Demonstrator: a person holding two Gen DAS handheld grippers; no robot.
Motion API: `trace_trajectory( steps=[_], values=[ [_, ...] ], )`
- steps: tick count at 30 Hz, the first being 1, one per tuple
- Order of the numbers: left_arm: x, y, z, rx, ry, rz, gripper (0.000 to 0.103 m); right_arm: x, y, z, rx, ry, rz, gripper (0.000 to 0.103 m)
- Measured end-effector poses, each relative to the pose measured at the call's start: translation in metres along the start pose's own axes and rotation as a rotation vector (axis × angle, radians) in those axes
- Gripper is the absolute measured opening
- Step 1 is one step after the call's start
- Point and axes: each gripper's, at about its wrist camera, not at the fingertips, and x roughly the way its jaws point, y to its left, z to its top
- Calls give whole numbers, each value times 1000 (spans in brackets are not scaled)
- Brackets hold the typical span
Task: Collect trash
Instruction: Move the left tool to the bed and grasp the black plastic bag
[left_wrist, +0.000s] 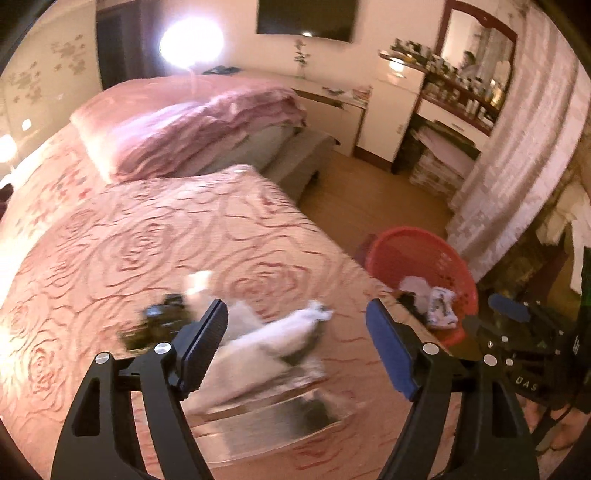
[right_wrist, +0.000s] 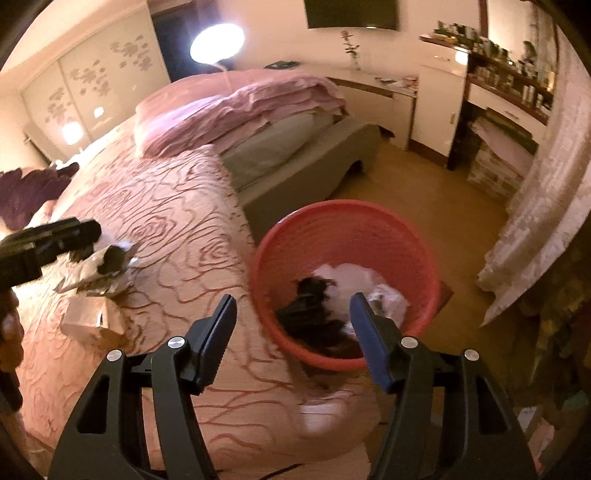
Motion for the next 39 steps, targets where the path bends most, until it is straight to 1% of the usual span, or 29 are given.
trace_trajectory(
  steps=[5,10,15,20,25,29,33,39],
  values=[
    [-13,33,-7,-49,-12,55,75,8,22,-2,-45,21,32,62],
    [-20,68,-20,-115,-7,94,75,14,39,-5,-81,39,53,62],
    [-24,88,-34,-161,3,115,75,18,52,-6,-109,53,67,62],
    [-26,105,-48,-201,6,116,75,23,61,-8,-128,64,70,62],
    [-24,109,-62,-215,19,96,75,27,63,-9,-135,71,64,62],
    [-21,105,-67,-199,24,73,75,31,66,-9,-142,81,62,62],
    [-17,103,-62,-193,22,57,75,35,68,-10,-149,93,61,62],
    [-12,106,-37,-185,-5,48,75,39,69,-12,-154,108,53,62]
  ],
)
